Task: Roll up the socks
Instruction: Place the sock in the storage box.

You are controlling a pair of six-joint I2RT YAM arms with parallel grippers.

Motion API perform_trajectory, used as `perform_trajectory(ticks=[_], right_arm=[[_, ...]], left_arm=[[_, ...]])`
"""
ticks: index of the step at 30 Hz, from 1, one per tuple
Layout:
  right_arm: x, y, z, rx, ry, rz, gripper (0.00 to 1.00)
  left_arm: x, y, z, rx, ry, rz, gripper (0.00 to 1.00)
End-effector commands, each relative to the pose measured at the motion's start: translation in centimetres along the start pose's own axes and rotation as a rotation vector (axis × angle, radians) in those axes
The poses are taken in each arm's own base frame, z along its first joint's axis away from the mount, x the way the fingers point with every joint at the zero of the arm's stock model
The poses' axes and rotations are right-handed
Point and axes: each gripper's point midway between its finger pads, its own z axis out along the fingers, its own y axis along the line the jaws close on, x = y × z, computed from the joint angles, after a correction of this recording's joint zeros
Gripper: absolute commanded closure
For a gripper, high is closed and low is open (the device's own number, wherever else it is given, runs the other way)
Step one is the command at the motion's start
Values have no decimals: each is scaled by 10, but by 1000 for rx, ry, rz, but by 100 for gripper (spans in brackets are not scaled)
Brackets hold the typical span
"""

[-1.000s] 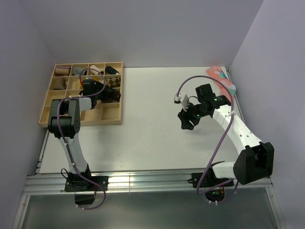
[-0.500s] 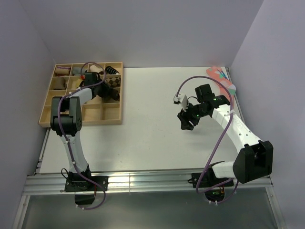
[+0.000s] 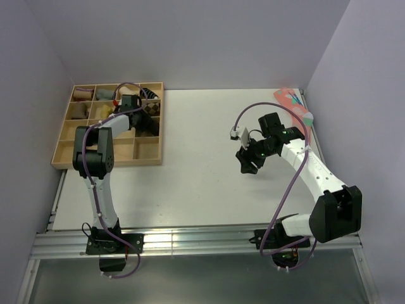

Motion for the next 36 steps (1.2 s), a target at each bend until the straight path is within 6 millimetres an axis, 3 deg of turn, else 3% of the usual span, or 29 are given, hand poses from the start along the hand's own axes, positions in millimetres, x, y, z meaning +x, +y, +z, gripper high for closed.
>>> perform_trajectory(ticks=[1, 8, 13, 21, 31, 36], right_arm=[[2, -4, 1, 4, -3, -13, 39], [6, -1, 2, -8, 7, -18, 39], [9, 0, 2, -13, 13, -17, 39], [12, 0, 5, -24, 27, -9, 39], [11, -1, 4, -32, 33, -8, 39], [9, 1, 3, -42, 31, -7, 39]], left_arm=[[13, 30, 1, -138, 10, -5, 100], [2, 47, -2, -276, -30, -29, 100], [6, 57, -2, -325, -18, -28, 91], [7, 70, 0, -398, -25, -34, 90], [-2, 62, -13, -393, -66, -14, 62], [-12, 57, -24, -393, -108, -19, 59]])
